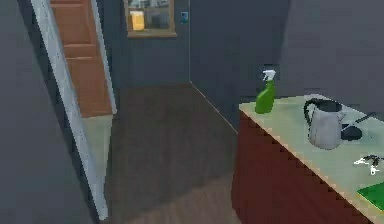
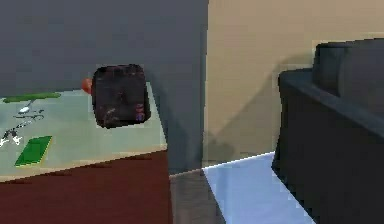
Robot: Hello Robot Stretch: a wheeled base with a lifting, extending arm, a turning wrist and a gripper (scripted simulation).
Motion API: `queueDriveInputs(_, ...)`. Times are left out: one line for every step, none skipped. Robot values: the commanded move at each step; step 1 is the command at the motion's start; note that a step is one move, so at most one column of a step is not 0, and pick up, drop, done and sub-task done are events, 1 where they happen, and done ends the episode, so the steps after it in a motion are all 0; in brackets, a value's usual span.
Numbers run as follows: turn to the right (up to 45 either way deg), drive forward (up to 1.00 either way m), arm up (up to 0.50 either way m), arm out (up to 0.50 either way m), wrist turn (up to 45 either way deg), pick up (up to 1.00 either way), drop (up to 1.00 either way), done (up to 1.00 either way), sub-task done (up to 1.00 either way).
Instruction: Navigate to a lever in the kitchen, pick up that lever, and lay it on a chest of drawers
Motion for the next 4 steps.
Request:
queueDriveInputs(45.0, 0.0, 0.0, 0.0, 0.0, 0.0, 0.0, 0.0, 0.0)
queueDriveInputs(45.0, 0.0, 0.0, 0.0, 0.0, 0.0, 0.0, 0.0, 0.0)
queueDriveInputs(18.0, 0.0, 0.0, 0.0, 0.0, 0.0, 0.0, 0.0, 0.0)
queueDriveInputs(0.0, 0.6, 0.0, 0.0, 0.0, 0.0, 0.0, 0.0, 0.0)
